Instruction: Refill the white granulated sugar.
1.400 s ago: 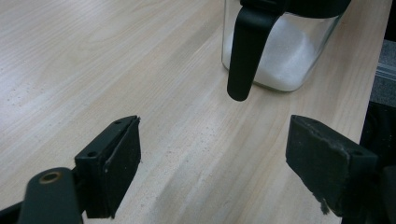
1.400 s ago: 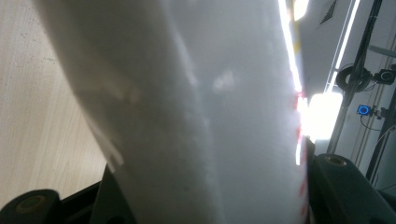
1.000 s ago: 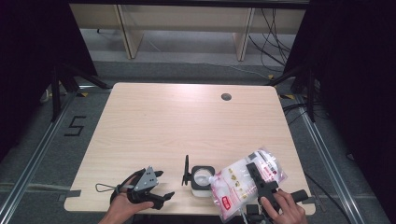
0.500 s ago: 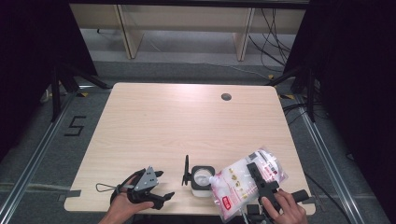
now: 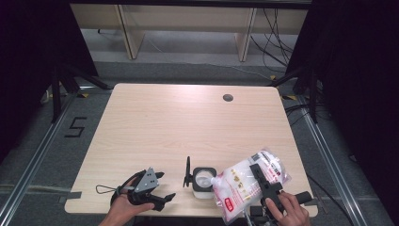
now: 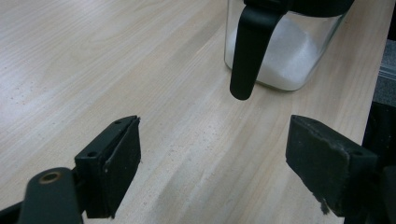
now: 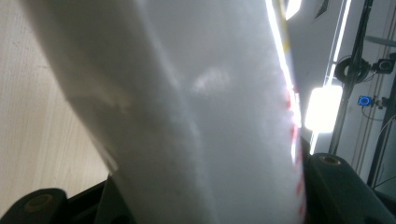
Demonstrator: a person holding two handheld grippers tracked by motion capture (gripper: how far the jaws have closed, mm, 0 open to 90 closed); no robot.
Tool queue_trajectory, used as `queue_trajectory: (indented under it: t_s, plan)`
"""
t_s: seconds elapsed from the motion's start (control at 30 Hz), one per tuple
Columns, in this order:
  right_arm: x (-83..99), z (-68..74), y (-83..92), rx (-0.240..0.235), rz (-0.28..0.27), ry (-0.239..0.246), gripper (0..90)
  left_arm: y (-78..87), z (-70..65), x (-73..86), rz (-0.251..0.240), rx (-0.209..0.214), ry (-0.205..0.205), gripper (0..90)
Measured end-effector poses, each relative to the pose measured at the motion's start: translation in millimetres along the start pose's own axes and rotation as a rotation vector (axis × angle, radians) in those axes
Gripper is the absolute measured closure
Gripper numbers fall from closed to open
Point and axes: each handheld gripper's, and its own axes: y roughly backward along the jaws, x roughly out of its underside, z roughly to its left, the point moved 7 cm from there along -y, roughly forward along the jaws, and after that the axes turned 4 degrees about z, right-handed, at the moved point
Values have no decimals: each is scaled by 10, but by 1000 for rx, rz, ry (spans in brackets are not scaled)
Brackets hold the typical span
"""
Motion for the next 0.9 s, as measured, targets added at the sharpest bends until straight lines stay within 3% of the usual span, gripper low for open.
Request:
queue_trajectory:
  t_s: [0.03,0.07,0.13,0.17,0.2,0.23,0.3,0.43,0.47,0.5,0.53,0.67,0.7,0.9]
  plan:
    - [-3,-19,-8,4,-6,7,524,0,-1,-3,-2,1,3,177]
    - [5,7,-10,-11,1,-16,524,0,2,-5,-2,-2,-2,177]
    - [-7,-10,-22,3,-16,11,524,6,-11,-1,3,2,2,177]
    - [1,26,-19,-11,-6,-14,525,6,-8,-5,-1,2,-3,177]
    - [-4,-3,-17,-4,-8,20,525,7,6,-10,-2,4,-16,177]
    - [3,29,-20,-18,1,-12,525,-3,10,-13,-8,3,-14,177]
    - [-7,4,-22,-8,-9,17,526,-8,-6,-2,0,8,8,177]
    - [-2,-3,-23,-9,-10,30,526,-6,-5,-12,-9,2,5,177]
    - [6,25,-19,-20,1,4,526,0,3,-4,3,3,-9,176]
    - [-1,-5,-19,-7,-8,32,526,-5,-6,-6,-3,7,2,177]
    - [3,13,-16,-12,-2,12,526,-1,-7,2,4,10,-2,177]
    - [-10,-17,-18,4,-18,23,527,-4,2,-6,-9,0,3,177]
    - [-3,-4,-13,-4,-10,11,527,4,10,-4,-1,1,-21,177]
    - [-3,2,-15,-9,-8,-1,527,11,7,-1,2,1,-2,177]
